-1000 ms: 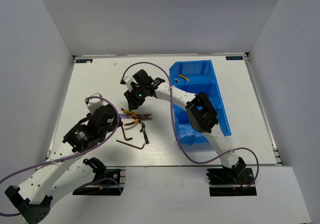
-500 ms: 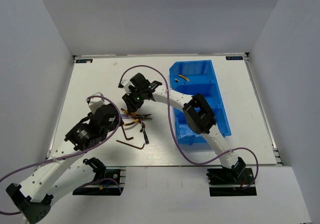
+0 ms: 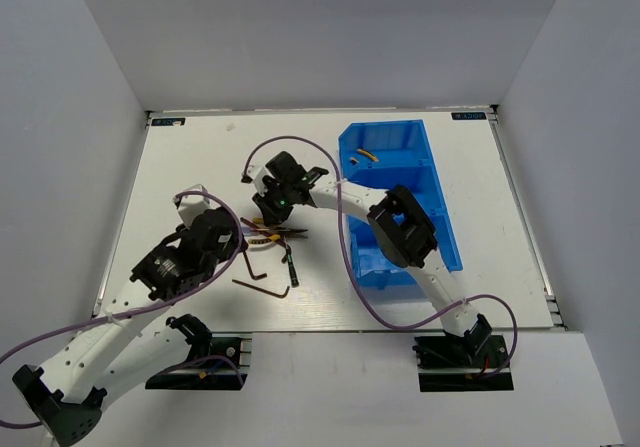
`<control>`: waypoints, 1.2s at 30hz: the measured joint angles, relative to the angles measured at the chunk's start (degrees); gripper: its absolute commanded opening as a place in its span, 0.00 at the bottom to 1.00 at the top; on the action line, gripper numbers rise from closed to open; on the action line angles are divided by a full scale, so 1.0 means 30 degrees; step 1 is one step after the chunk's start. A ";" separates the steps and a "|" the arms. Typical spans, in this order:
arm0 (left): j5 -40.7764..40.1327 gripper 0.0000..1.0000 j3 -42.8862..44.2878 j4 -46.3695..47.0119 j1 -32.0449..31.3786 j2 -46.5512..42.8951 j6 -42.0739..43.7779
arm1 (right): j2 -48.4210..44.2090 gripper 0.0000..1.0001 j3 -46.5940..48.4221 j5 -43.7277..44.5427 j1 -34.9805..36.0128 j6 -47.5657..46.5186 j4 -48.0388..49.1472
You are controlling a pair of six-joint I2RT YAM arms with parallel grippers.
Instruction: Sort the tools into containers
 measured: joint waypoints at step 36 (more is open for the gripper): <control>0.0423 0.71 -0.0634 0.1231 0.0000 0.0313 -0.0066 | -0.4036 0.00 0.0219 0.8364 -0.1581 -0.9522 0.4131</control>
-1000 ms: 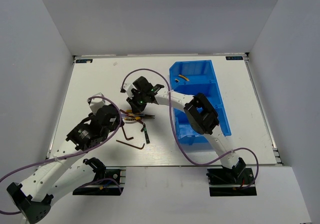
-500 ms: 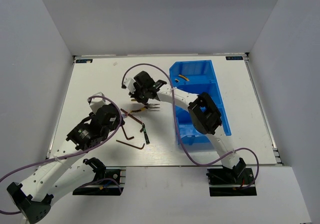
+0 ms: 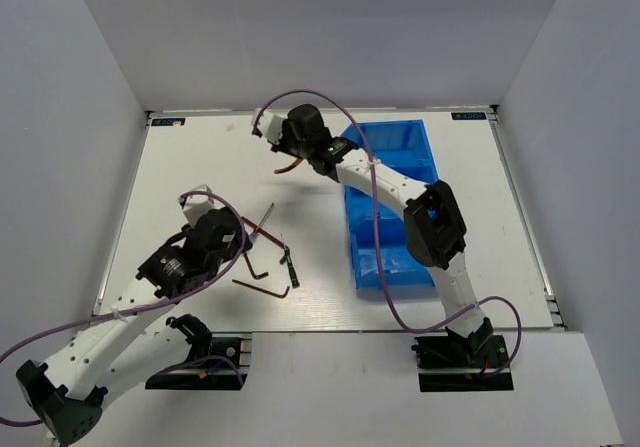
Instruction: Sort the tools into containers
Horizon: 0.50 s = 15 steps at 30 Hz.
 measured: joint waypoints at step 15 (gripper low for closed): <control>0.0248 0.75 -0.1224 0.1588 0.0000 0.3330 0.1290 | -0.0022 0.00 -0.1880 0.2623 -0.5865 -0.2266 0.2863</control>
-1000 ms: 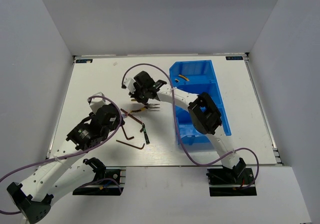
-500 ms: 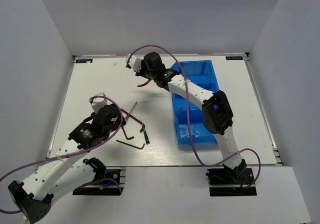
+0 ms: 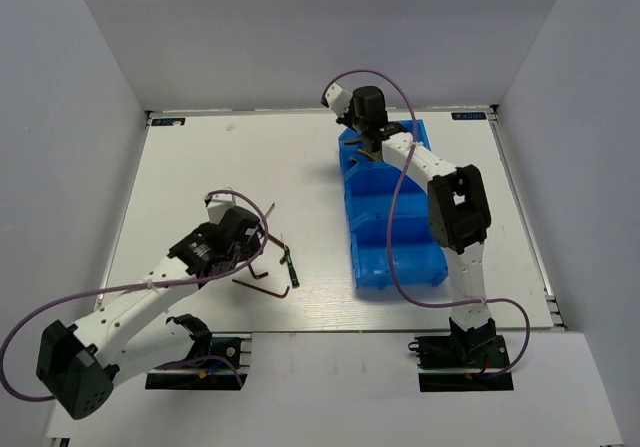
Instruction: Sort the tools into containers
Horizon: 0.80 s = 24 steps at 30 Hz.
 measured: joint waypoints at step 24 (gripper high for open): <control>-0.0124 0.66 0.2390 0.4459 0.1479 1.0877 0.6506 | -1.2189 0.41 -0.9901 -0.7781 -0.1872 0.6564 -0.5209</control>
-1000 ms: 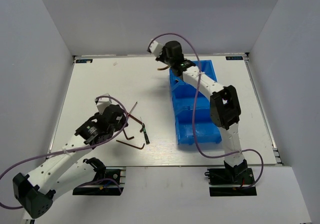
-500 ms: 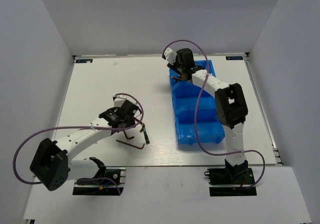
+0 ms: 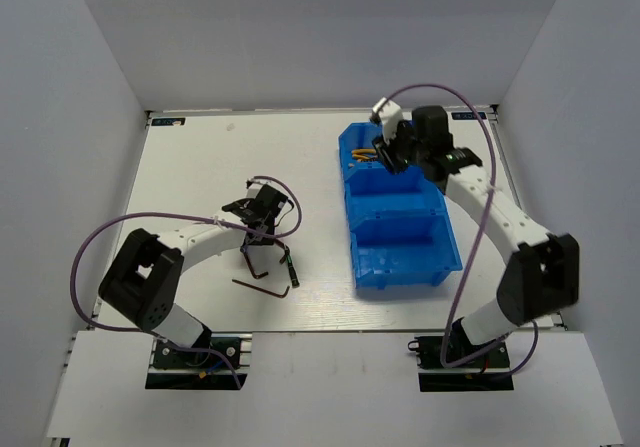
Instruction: Sort the tools into containers
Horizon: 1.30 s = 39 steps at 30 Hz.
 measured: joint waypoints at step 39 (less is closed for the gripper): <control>1.8957 0.00 1.4841 0.6878 0.1413 0.7366 0.4583 | -0.9384 0.00 -0.7431 -0.2776 0.2382 0.3075 -0.3475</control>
